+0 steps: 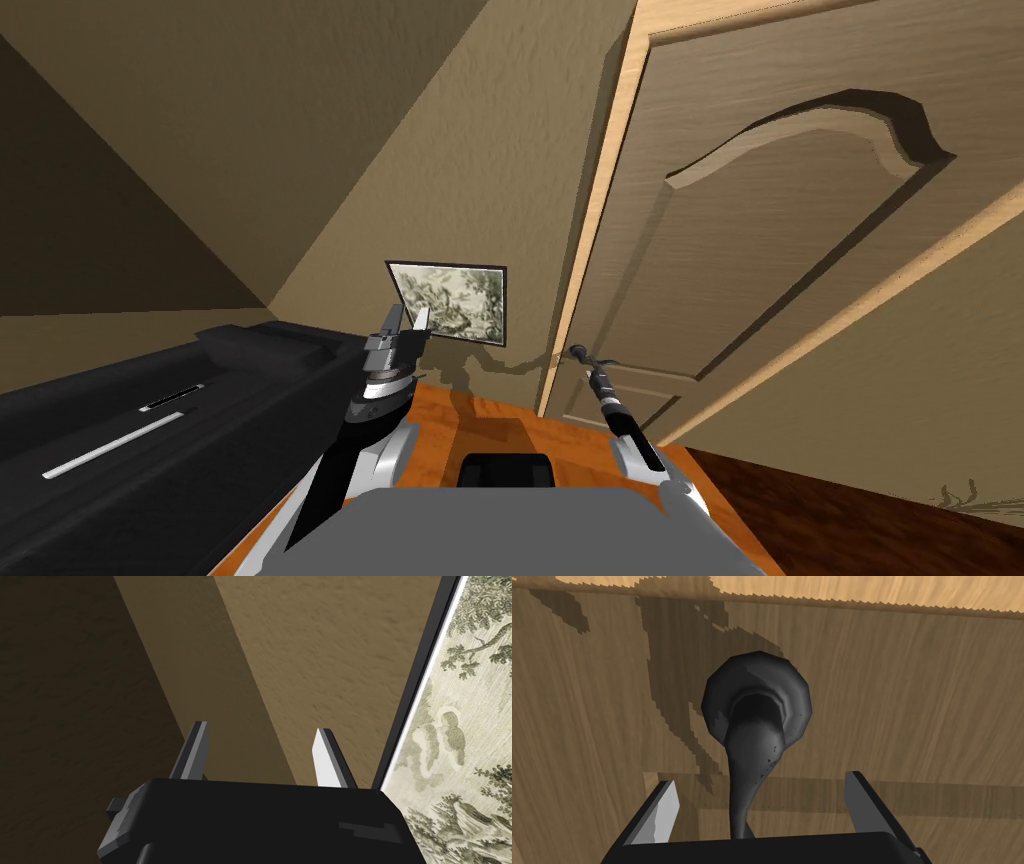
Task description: Pull the door open
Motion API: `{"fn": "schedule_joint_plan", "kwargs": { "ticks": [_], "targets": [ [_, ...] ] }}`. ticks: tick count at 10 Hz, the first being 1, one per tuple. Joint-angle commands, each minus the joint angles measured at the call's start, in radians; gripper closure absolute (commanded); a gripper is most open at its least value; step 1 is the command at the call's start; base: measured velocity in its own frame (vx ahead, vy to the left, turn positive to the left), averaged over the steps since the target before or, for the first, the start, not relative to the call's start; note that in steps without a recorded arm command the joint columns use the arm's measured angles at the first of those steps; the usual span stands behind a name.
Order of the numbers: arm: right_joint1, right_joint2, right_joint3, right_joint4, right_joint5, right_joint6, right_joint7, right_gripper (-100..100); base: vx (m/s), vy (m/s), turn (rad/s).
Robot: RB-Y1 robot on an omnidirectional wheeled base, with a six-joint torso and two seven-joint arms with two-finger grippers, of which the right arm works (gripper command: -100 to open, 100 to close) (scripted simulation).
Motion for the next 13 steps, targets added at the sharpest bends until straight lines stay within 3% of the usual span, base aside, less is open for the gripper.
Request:
{"fn": "schedule_joint_plan", "kwargs": {
  "ticks": [1, 2, 3, 4, 9, 10, 13],
  "targets": [
    [0.002, -0.018, -0.011, 0.032, -0.006, -0.023, -0.025, -100, 0.155, -0.018, 0.154],
    [0.006, -0.028, -0.019, 0.044, -0.01, -0.031, -0.036, -100, 0.163, -0.04, 0.152],
    [-0.004, -0.019, -0.013, 0.043, -0.007, -0.023, -0.027, -100, 0.074, -0.024, 0.03],
    [-0.004, -0.019, -0.013, 0.043, -0.007, -0.023, -0.027, 100, -0.011, 0.002, -0.024],
    [-0.004, -0.019, -0.013, 0.043, -0.007, -0.023, -0.027, 100, -0.013, 0.001, -0.002],
    [0.013, -0.037, 0.005, 0.038, -0.008, -0.039, -0.044, 100, -0.143, -0.041, 0.156],
    [0.036, -0.064, 0.034, 0.027, -0.009, -0.066, -0.068, 100, -0.201, -0.049, 0.125]
  ]
}}
